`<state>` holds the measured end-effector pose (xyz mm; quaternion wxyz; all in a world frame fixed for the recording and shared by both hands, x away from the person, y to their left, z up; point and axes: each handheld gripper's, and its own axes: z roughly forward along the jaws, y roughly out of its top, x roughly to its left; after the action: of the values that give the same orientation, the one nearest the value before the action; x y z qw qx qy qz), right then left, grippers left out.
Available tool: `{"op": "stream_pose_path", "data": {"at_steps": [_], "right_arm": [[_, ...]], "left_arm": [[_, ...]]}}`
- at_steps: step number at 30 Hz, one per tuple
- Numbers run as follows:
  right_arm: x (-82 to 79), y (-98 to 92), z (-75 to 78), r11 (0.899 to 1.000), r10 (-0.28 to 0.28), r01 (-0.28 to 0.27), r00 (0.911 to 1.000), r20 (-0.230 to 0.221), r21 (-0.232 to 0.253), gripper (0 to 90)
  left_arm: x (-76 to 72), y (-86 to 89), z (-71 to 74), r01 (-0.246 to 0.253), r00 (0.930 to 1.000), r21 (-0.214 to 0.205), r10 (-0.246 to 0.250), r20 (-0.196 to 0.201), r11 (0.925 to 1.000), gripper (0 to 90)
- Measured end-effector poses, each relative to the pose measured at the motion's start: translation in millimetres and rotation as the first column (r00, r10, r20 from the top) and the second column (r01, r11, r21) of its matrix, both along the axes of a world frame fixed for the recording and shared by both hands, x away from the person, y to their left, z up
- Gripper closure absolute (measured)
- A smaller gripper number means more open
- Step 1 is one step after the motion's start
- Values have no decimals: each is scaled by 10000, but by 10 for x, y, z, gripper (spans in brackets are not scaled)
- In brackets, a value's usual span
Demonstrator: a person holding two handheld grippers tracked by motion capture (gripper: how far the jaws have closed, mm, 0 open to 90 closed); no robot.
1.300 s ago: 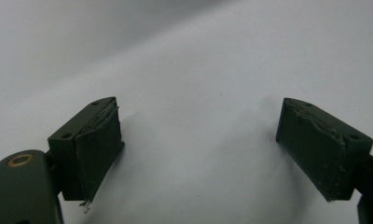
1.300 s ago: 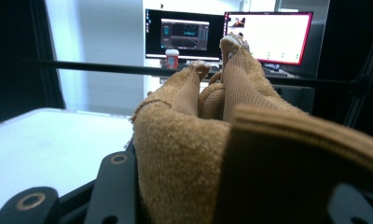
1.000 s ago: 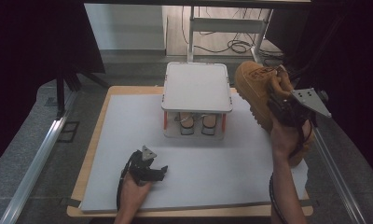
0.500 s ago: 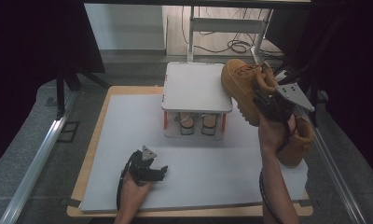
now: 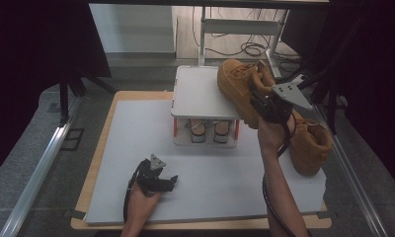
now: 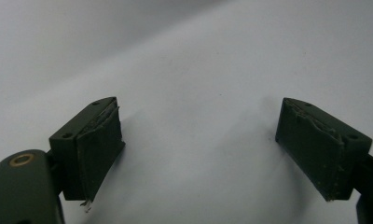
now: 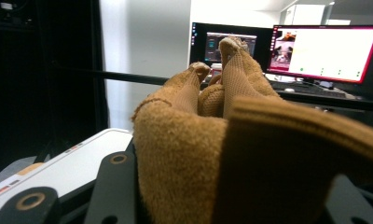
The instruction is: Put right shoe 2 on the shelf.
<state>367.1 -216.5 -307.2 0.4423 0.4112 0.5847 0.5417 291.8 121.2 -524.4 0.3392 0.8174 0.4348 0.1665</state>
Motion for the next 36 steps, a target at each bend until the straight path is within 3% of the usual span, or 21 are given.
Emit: {"op": "stream_pose_path", "data": {"at_steps": [12,36], "right_arm": [[127,327,-53,9982,591,-590,9981,-151,79,522],[363,927,-108,9934,1143,-1138,9930,-302,158,520]], "left_arm": [[0,0,0,5,10000,2,-5,4,10000,144],[0,-2,-1,10,10000,-15,-10,11,10000,145]]}}
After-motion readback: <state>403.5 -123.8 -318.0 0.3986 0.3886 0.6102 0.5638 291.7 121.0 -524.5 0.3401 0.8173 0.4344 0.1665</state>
